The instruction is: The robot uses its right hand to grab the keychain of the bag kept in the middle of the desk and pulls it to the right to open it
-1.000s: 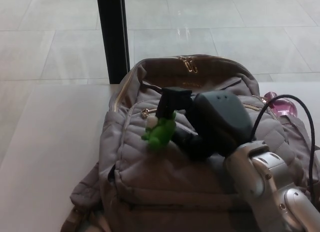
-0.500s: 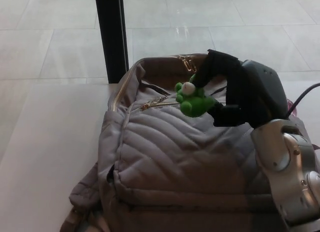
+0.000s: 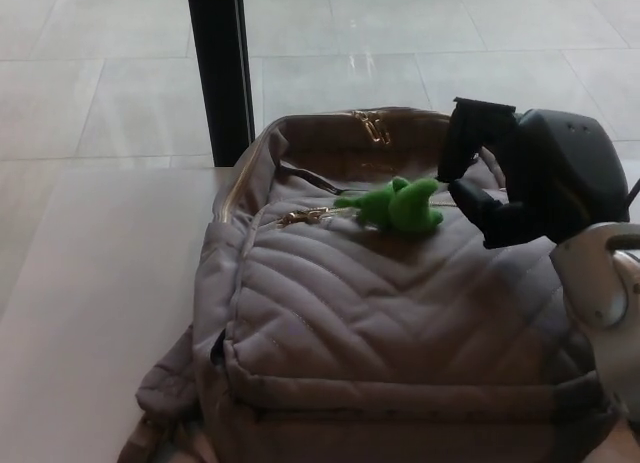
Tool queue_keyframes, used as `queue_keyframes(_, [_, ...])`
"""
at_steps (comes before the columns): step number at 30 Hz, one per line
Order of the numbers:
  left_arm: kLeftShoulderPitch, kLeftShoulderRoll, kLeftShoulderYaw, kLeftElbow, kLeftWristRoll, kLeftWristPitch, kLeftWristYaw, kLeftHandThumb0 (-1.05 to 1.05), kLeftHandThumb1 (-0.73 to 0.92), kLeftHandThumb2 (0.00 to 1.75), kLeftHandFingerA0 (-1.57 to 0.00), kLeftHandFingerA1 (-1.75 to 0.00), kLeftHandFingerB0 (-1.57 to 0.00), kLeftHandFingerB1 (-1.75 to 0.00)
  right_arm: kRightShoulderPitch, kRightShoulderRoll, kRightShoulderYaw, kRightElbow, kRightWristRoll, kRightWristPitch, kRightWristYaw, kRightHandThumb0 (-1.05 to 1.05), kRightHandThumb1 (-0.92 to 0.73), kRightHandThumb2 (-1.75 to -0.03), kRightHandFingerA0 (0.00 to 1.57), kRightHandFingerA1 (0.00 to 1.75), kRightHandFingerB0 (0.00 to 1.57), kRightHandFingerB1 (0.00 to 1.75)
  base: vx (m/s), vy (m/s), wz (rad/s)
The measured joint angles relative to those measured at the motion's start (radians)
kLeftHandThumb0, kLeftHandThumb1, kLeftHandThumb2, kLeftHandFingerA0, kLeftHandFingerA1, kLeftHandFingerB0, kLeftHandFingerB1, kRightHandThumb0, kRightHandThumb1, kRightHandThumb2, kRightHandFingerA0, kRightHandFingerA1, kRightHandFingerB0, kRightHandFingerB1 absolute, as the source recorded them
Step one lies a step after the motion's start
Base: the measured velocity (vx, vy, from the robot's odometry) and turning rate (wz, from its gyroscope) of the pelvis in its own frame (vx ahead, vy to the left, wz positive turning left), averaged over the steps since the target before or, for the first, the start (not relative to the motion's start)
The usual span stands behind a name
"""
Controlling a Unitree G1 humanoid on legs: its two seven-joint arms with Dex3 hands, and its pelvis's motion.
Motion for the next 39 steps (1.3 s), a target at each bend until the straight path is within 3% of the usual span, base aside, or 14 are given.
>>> queue_keyframes(1, [0.000, 0.000, 0.002, 0.000, 0.000, 0.000, 0.000, -1.05, 0.92, 1.19, -0.89, -1.26, -0.79, -1.13, 0.000, -0.008, 0.003, 0.005, -0.003, -0.008, -0.006, -0.27, -0.28, -1.07, 1.23, 1.42, 1.07, 1.34, 0.00, 0.000, 0.00])
queue_keyframes(3, [0.000, 0.000, 0.004, 0.000, 0.000, 0.000, -0.004, -1.05, 0.90, 1.18, -0.89, -1.28, -0.79, -1.13, -0.001, -0.017, 0.004, 0.014, -0.005, -0.022, -0.015, -0.20, -0.28, -1.11, 0.96, 1.75, 0.70, 1.75, 0.00, 0.000, 0.00])
queue_keyframes(11, [-0.009, -0.005, 0.020, 0.006, -0.004, 0.003, -0.008, -1.05, 0.92, 1.13, -0.98, -1.26, -0.87, -1.15, 0.001, 0.018, -0.010, -0.003, 0.020, -0.036, -0.018, -0.16, -0.40, -1.11, 0.91, 1.75, 0.70, 1.62, 0.00, 0.000, 0.00])
queue_keyframes(13, [-0.009, -0.007, 0.018, 0.008, -0.003, 0.003, -0.006, -1.05, 0.92, 1.16, -0.95, -1.22, -0.85, -1.12, 0.001, 0.029, -0.013, -0.014, 0.032, -0.035, -0.010, -0.32, -0.72, -0.72, 0.94, 1.67, 0.73, 0.78, 0.00, 0.000, 0.00])
queue_keyframes(18, [-0.006, -0.006, 0.006, 0.008, 0.003, 0.003, -0.003, -1.05, 0.92, 1.19, -0.96, -1.23, -0.82, -1.11, -0.005, 0.037, -0.004, -0.081, 0.035, 0.014, 0.058, -0.53, -0.77, -0.66, 0.86, 1.42, 0.49, 0.45, 0.00, 0.000, 0.00])
queue_keyframes(19, [-0.006, -0.006, 0.006, 0.008, 0.003, 0.003, -0.003, -1.05, 0.92, 1.18, -0.98, -1.23, -0.89, -1.12, -0.008, 0.036, 0.000, -0.090, 0.033, 0.027, 0.072, -0.73, -0.80, -0.64, 0.59, 0.95, 0.14, 0.33, 0.00, 0.000, 0.00])
queue_keyframes(20, [-0.007, -0.007, 0.006, 0.008, 0.003, 0.003, -0.003, -1.05, 0.92, 1.19, -0.99, -1.22, -0.90, -1.13, -0.012, 0.035, 0.005, -0.097, 0.030, 0.040, 0.086, -0.81, -0.64, -1.00, 0.58, 0.83, 0.04, 0.36, 0.00, 0.000, 0.00])
queue_keyframes(25, [-0.007, -0.006, 0.004, 0.007, 0.003, 0.003, -0.002, -1.05, 0.68, 1.53, -0.93, -1.18, -0.89, -1.10, -0.030, 0.028, 0.024, -0.137, 0.011, 0.105, 0.155, -0.86, -0.63, -1.03, 0.27, 0.59, 0.05, 0.26, 0.00, 0.000, 0.00])
queue_keyframes(26, [-0.007, -0.006, 0.004, 0.007, 0.003, 0.003, -0.002, -1.05, 0.92, 1.13, -0.93, -1.21, -0.83, -1.10, -0.032, 0.027, 0.025, -0.143, 0.009, 0.113, 0.166, -0.87, -0.64, -1.06, 0.18, 0.57, 0.00, 0.24, 0.00, 0.000, 0.00])
queue_keyframes(27, [-0.008, -0.007, 0.004, 0.007, 0.003, 0.003, -0.002, -1.05, 0.67, 1.52, -0.93, -1.18, -0.88, -1.10, -0.035, 0.025, 0.028, -0.154, 0.005, 0.127, 0.182, -0.89, -0.65, -1.06, 0.16, 0.55, 0.03, 0.24, 0.00, 0.000, 0.00])
queue_keyframes(28, [-0.008, -0.006, 0.005, 0.007, 0.003, 0.003, -0.002, -1.05, 0.91, 1.11, -0.94, -1.22, -0.82, -1.10, -0.038, 0.024, 0.031, -0.163, 0.003, 0.137, 0.197, -0.93, -0.68, -1.06, 0.14, 0.55, 0.05, 0.23, 0.00, 0.000, 0.00])
queue_keyframes(32, [-0.009, -0.007, 0.005, 0.007, 0.003, 0.003, -0.002, -1.05, 0.92, 1.15, -0.92, -1.23, -0.84, -1.11, -0.054, 0.021, 0.046, -0.191, -0.007, 0.176, 0.254, -0.82, -0.63, -1.12, 0.13, 0.57, 0.00, 0.28, 0.00, 0.000, 0.00])
queue_keyframes(34, [-0.011, -0.006, 0.007, 0.007, 0.002, 0.003, -0.002, -1.05, 0.69, 1.48, -0.96, -1.21, -0.91, -1.11, -0.060, 0.018, 0.053, -0.203, -0.009, 0.194, 0.282, -0.97, -0.73, -1.11, 0.15, 0.56, 0.08, 0.32, 0.00, 0.000, 0.00])
queue_keyframes(39, [-0.013, -0.006, 0.009, 0.006, 0.002, 0.003, -0.002, -1.05, 0.92, 1.18, -0.96, -1.23, -0.86, -1.11, -0.070, 0.009, 0.065, -0.220, -0.013, 0.244, 0.352, -0.93, -0.91, -0.69, 0.24, 0.53, 0.11, 0.29, 0.00, 0.000, 0.00])
